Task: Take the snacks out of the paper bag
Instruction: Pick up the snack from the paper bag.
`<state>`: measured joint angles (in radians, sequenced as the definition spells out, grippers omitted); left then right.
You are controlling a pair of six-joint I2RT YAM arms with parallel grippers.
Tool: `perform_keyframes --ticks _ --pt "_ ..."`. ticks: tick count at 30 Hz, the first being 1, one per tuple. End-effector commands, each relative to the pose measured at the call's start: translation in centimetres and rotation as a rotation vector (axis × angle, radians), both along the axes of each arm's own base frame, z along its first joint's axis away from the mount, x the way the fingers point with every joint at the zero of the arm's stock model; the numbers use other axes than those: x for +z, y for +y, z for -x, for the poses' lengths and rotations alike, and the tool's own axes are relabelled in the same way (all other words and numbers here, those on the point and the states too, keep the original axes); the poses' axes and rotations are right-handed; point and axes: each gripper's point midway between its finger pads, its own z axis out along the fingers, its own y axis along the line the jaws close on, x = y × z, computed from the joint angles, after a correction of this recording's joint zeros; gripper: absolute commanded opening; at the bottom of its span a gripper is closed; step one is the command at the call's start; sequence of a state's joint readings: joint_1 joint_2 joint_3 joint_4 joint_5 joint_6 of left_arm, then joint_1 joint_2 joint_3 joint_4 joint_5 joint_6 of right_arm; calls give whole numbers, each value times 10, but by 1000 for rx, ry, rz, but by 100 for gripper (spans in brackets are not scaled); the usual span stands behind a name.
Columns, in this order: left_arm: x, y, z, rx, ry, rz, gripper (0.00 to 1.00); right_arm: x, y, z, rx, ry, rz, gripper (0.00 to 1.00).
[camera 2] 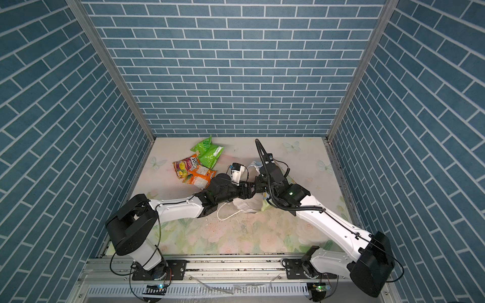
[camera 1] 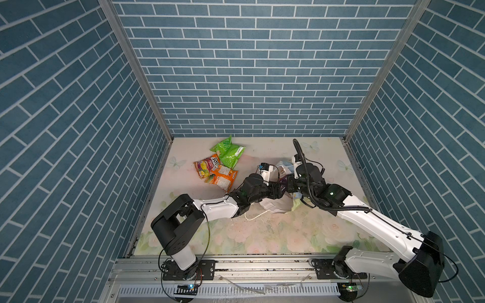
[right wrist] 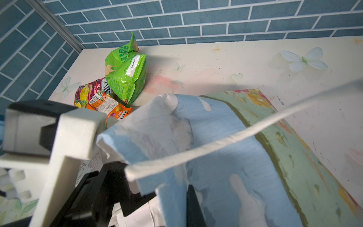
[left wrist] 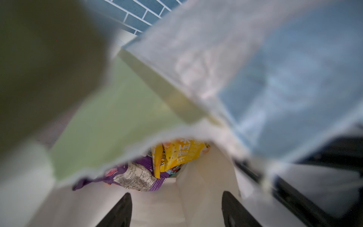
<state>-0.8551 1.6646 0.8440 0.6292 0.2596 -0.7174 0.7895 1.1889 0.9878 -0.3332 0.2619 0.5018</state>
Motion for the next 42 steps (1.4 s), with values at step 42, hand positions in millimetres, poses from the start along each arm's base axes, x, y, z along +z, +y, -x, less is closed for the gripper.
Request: perform_keyframes --ticks 42 --pt "-50 -42 4 -80 -115 -124 76 35 -2 -6 -33 -50 -24 0"
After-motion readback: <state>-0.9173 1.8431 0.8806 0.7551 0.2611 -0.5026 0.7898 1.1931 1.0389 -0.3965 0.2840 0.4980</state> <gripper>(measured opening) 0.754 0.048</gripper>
